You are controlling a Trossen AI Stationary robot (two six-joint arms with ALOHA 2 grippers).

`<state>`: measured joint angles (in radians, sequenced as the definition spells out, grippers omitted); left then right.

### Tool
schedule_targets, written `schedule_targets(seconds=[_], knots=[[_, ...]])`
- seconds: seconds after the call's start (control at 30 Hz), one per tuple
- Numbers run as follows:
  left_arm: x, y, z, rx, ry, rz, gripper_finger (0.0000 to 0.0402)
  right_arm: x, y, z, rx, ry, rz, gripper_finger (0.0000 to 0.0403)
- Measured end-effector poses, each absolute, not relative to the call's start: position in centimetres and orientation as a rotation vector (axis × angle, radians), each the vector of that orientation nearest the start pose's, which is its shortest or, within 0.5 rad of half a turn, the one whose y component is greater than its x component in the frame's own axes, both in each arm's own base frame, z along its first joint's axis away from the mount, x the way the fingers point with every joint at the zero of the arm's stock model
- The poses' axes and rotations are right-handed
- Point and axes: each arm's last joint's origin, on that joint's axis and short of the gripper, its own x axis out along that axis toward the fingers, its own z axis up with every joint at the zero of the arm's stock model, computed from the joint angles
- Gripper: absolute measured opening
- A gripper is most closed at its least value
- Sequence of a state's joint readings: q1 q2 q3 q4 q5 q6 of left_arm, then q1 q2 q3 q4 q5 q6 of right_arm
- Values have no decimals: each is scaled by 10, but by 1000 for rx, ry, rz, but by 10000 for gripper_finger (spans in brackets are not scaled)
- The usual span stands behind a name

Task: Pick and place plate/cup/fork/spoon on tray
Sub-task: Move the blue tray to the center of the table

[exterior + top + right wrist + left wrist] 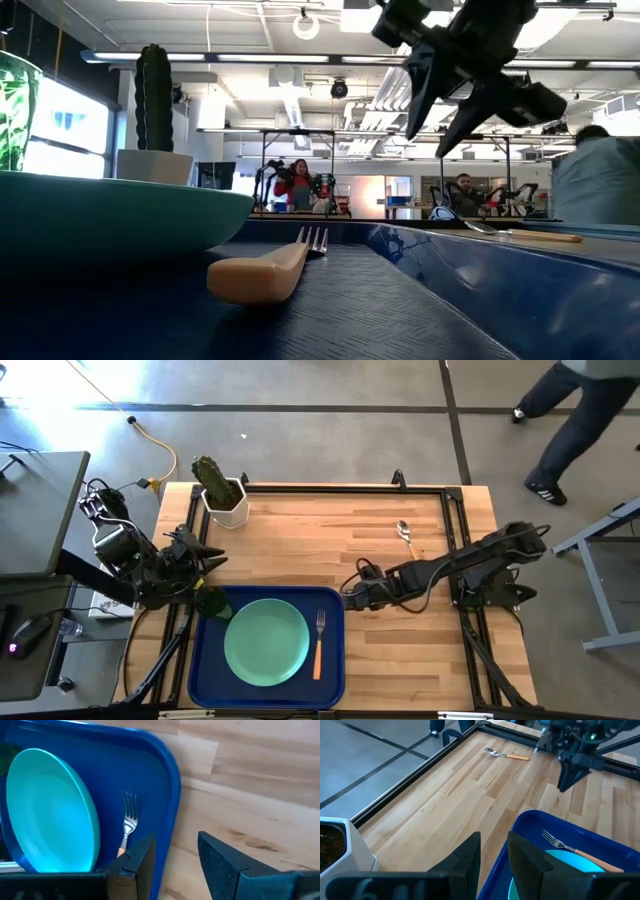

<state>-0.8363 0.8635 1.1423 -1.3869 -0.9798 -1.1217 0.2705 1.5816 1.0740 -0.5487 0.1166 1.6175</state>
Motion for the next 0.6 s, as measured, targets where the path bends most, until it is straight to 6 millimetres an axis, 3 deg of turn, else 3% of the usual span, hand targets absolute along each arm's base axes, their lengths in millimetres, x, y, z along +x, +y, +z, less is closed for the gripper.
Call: schedule_targets(seconds=[0.33,0.6], knots=[[88,-62,354,-204,493,457,85,323,96,179,1285,909,-717,139],[88,-62,354,-204,493,457,85,333,101,161,1311,903,-728,139]])
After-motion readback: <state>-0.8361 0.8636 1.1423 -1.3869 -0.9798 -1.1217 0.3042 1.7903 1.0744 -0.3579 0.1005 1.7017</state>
